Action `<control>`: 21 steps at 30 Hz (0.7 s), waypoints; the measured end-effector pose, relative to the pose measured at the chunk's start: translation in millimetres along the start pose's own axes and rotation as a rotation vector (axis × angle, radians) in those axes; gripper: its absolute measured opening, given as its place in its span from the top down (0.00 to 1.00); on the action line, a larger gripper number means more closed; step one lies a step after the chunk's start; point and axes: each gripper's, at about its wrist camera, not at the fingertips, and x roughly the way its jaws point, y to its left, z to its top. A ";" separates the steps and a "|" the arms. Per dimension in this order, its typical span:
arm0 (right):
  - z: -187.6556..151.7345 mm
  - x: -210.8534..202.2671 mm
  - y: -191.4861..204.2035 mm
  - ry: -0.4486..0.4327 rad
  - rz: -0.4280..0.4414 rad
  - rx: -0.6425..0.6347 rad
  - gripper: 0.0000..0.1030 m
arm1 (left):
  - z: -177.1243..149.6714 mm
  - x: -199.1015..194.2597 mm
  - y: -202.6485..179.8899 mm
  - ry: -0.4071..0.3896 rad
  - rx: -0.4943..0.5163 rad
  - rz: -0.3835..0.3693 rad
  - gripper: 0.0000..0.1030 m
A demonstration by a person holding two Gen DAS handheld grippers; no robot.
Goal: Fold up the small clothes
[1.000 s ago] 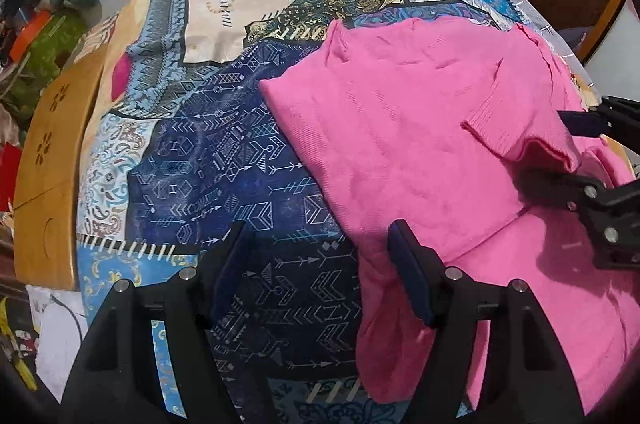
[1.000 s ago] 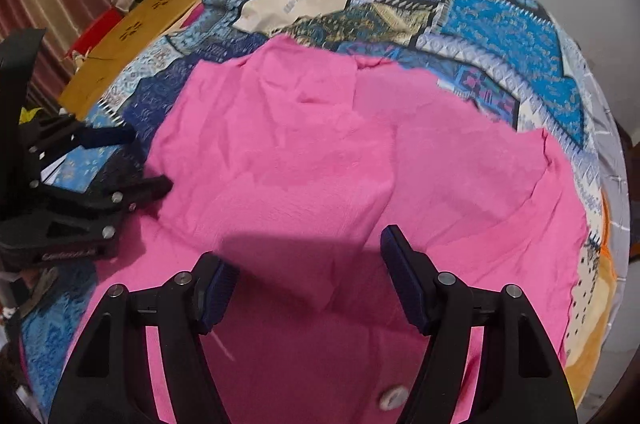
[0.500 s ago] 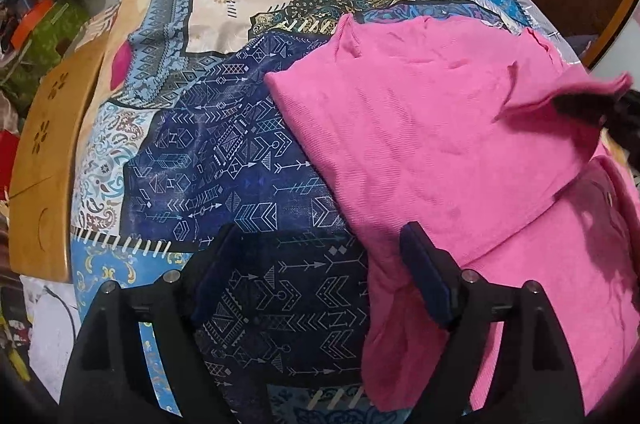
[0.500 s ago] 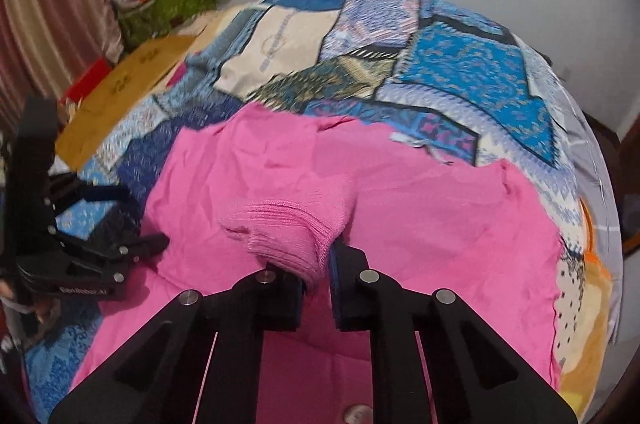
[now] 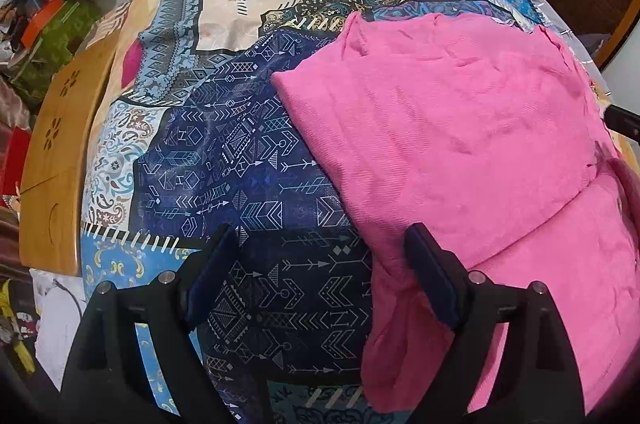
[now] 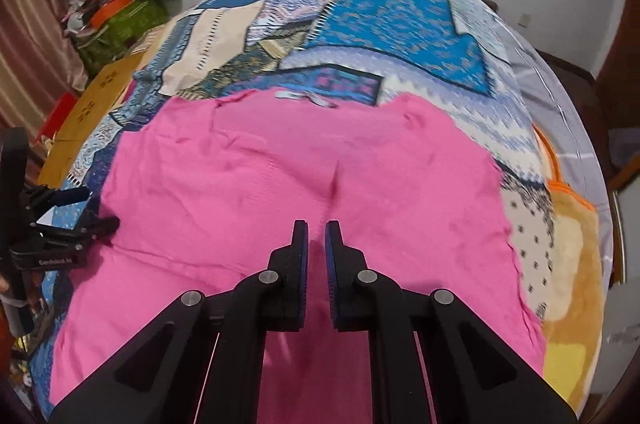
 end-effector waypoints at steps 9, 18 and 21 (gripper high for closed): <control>-4.8 -43.4 -37.0 -0.043 -0.006 0.049 0.91 | 13.0 -20.0 -12.3 -0.021 0.015 0.054 0.16; -14.8 -96.3 -84.1 -0.086 -0.113 0.038 0.64 | 49.8 -75.8 -54.2 -0.162 0.049 0.044 0.16; -23.7 -111.1 -105.1 -0.090 -0.138 0.066 0.54 | 57.9 -86.2 -70.7 -0.183 0.055 0.027 0.16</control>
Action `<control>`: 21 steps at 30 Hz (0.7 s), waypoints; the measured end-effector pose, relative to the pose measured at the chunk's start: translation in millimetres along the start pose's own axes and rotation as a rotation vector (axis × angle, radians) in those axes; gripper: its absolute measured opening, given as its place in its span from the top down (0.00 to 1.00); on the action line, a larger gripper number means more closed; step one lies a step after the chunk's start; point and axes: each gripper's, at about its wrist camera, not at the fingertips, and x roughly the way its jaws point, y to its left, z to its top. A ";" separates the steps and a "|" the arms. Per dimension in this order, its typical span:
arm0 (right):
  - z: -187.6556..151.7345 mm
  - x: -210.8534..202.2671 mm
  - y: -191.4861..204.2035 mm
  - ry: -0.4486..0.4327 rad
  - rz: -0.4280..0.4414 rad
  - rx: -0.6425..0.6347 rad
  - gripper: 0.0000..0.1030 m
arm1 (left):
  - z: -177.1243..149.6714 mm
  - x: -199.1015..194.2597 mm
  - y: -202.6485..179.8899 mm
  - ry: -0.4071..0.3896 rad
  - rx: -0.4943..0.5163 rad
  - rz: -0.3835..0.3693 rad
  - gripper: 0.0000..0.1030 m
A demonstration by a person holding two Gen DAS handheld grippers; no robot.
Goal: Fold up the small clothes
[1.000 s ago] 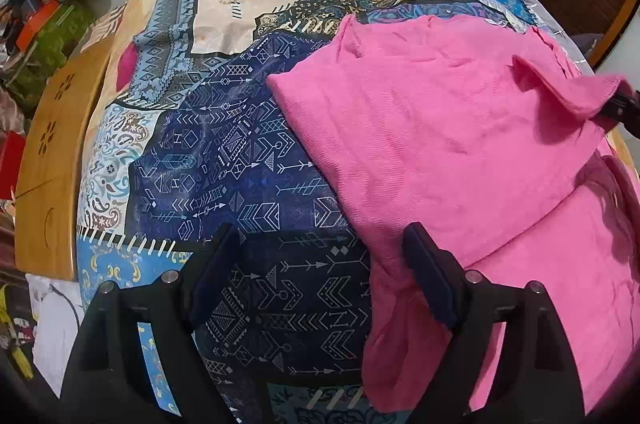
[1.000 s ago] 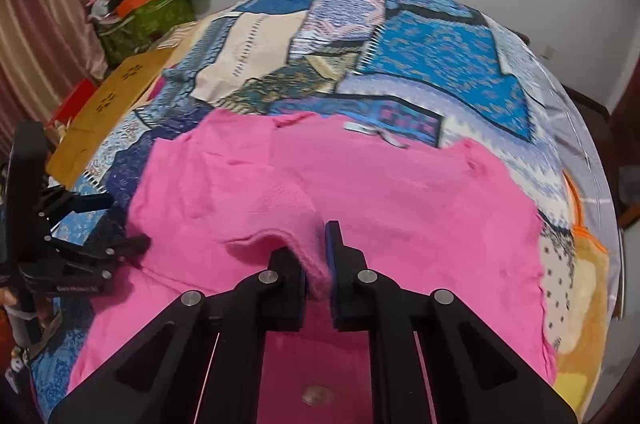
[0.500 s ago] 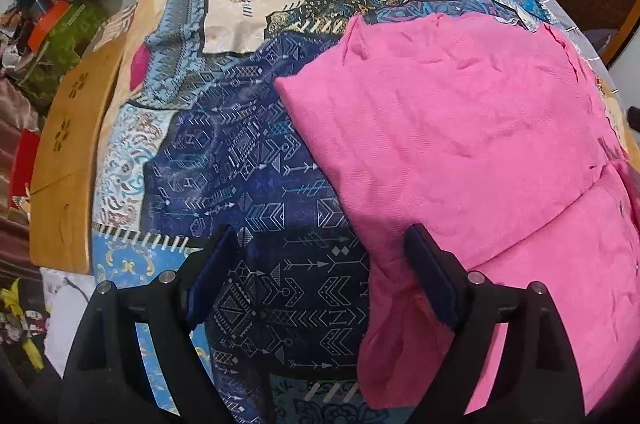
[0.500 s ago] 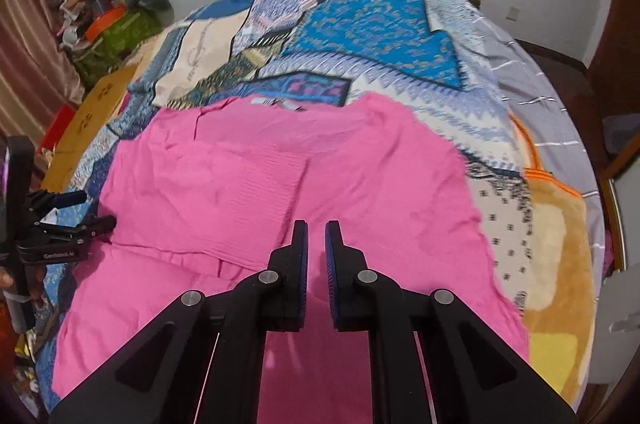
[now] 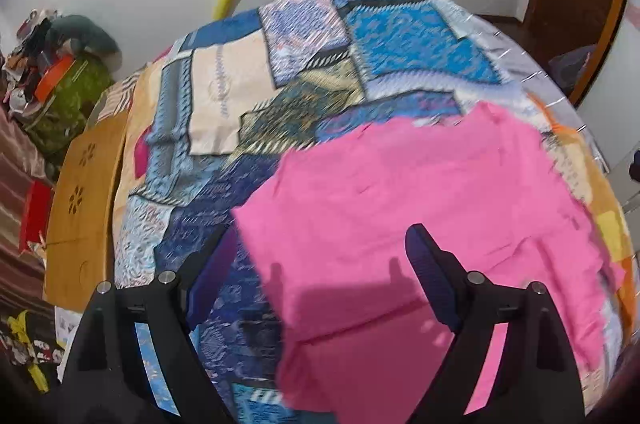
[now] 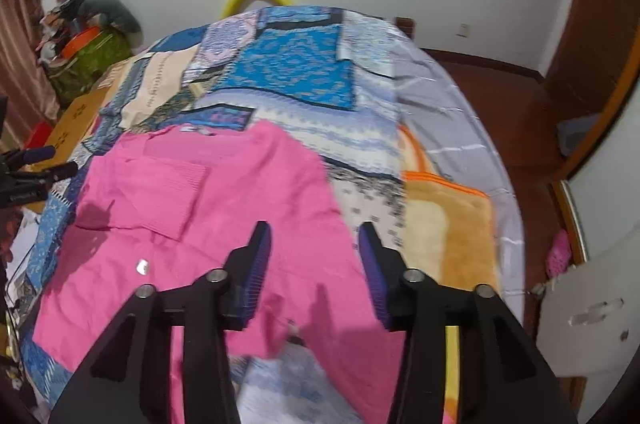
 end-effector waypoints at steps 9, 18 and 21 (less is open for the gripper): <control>-42.9 -15.9 -71.1 0.053 -0.031 0.154 0.52 | 9.1 0.1 -58.9 0.017 0.036 -0.077 0.16; -108.9 10.7 -115.3 0.200 -0.032 0.272 0.52 | 1.0 6.0 -95.9 0.046 0.081 -0.094 0.16; -131.0 18.6 -122.7 0.243 -0.021 0.314 0.52 | -0.7 6.2 -100.6 0.052 0.090 -0.088 0.16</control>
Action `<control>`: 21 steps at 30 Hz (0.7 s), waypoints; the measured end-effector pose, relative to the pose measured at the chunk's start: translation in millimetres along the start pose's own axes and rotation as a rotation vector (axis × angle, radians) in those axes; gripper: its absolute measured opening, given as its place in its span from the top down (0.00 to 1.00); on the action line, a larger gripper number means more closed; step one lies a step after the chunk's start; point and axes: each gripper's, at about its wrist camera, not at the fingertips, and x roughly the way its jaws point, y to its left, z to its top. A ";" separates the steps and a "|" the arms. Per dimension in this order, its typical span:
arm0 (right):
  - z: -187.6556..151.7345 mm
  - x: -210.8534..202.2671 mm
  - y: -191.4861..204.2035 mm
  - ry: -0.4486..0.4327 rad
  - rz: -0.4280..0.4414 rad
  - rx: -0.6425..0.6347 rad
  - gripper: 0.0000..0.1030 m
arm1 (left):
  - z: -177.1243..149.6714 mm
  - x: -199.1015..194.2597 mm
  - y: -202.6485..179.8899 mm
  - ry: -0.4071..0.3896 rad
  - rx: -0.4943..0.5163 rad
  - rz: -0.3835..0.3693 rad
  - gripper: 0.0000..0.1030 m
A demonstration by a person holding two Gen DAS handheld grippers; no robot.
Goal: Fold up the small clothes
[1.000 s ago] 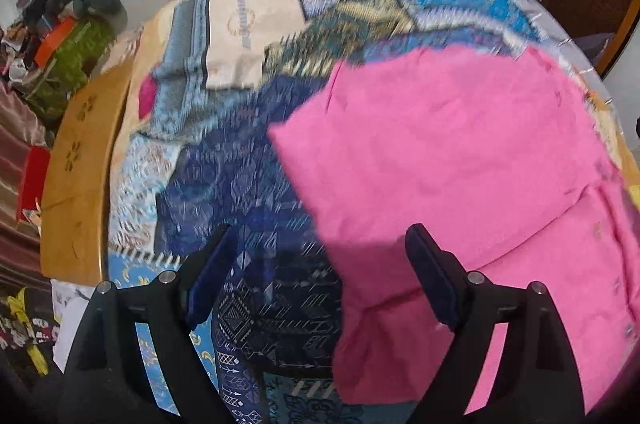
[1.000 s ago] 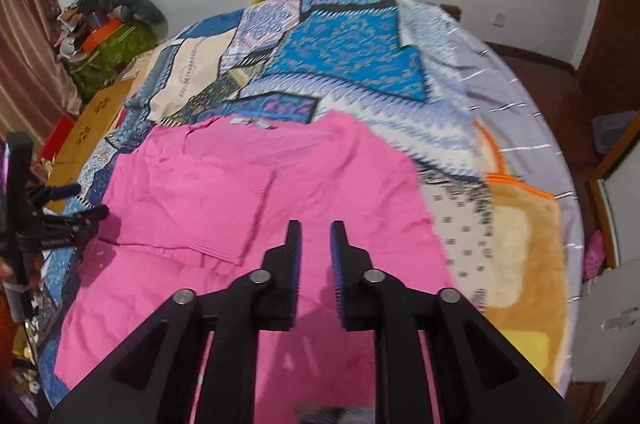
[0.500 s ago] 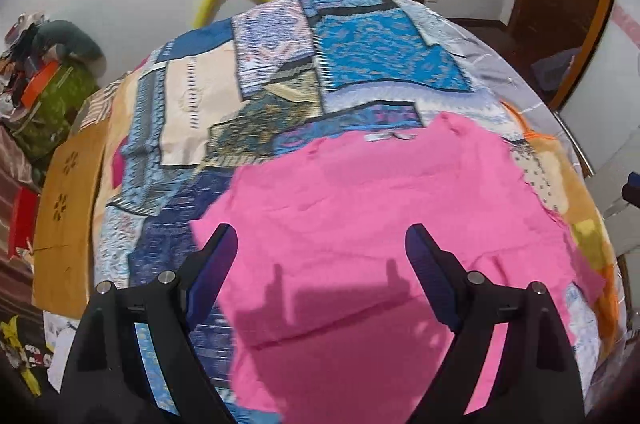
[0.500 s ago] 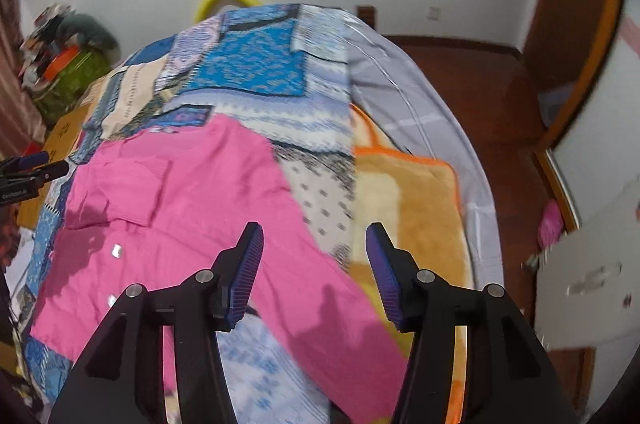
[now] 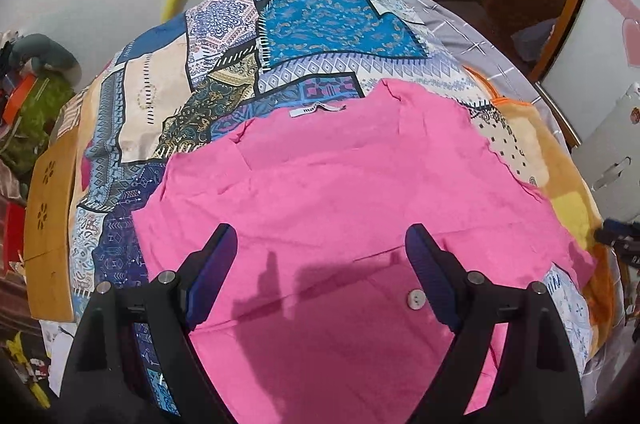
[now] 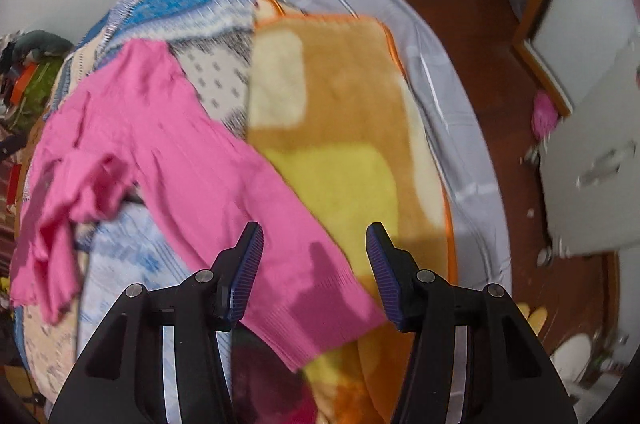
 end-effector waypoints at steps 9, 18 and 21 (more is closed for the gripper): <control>-41.1 23.6 -31.8 0.069 0.070 0.141 0.52 | -5.0 1.5 -1.8 0.011 0.003 0.003 0.16; -53.6 31.1 -23.7 0.073 0.039 0.105 0.82 | -11.0 3.6 3.4 0.021 -0.018 -0.008 0.16; -55.7 33.0 -23.5 0.079 0.064 0.105 0.93 | -12.8 3.2 5.7 0.022 -0.021 -0.009 0.16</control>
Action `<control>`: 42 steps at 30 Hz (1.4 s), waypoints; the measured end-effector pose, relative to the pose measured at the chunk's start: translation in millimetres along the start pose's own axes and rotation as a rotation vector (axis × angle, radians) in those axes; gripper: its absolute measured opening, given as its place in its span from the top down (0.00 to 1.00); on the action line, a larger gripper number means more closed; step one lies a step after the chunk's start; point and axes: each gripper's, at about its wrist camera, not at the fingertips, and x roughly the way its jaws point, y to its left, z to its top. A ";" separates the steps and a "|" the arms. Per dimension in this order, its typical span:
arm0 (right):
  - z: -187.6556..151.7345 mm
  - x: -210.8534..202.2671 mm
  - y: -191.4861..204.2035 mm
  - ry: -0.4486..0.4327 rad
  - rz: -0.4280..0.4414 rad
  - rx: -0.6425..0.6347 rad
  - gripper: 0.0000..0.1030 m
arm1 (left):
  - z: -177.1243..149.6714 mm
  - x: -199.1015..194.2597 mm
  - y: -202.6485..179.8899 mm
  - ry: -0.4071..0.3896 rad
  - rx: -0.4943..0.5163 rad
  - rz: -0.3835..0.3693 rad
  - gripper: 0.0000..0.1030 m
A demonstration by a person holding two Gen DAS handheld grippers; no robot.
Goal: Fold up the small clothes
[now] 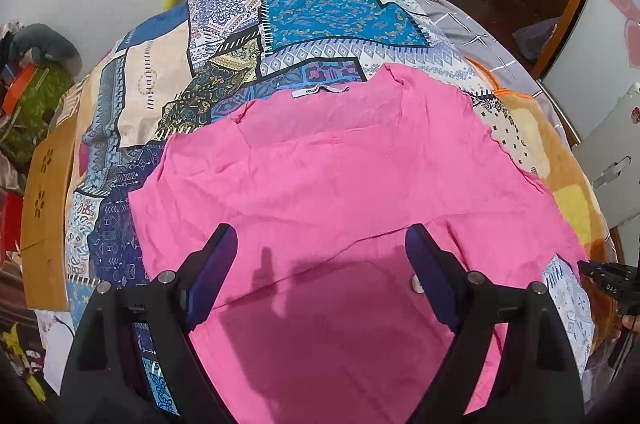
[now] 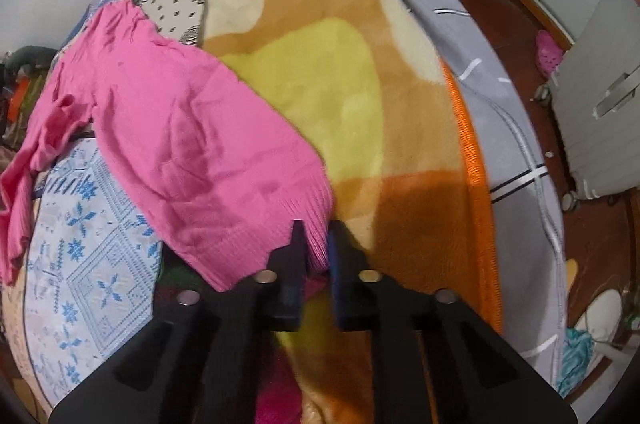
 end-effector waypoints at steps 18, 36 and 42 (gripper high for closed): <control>91.2 -125.7 119.7 -0.346 0.075 -0.265 0.94 | 1.1 -22.4 30.1 -0.060 -0.041 0.014 0.16; 119.4 -88.4 320.6 -0.355 0.214 -0.623 0.94 | -1.3 -45.7 82.3 -0.139 -0.083 -0.002 0.16; 118.0 -47.0 358.6 -0.272 0.243 -0.654 0.94 | -7.0 -32.6 102.0 -0.116 -0.117 -0.010 0.16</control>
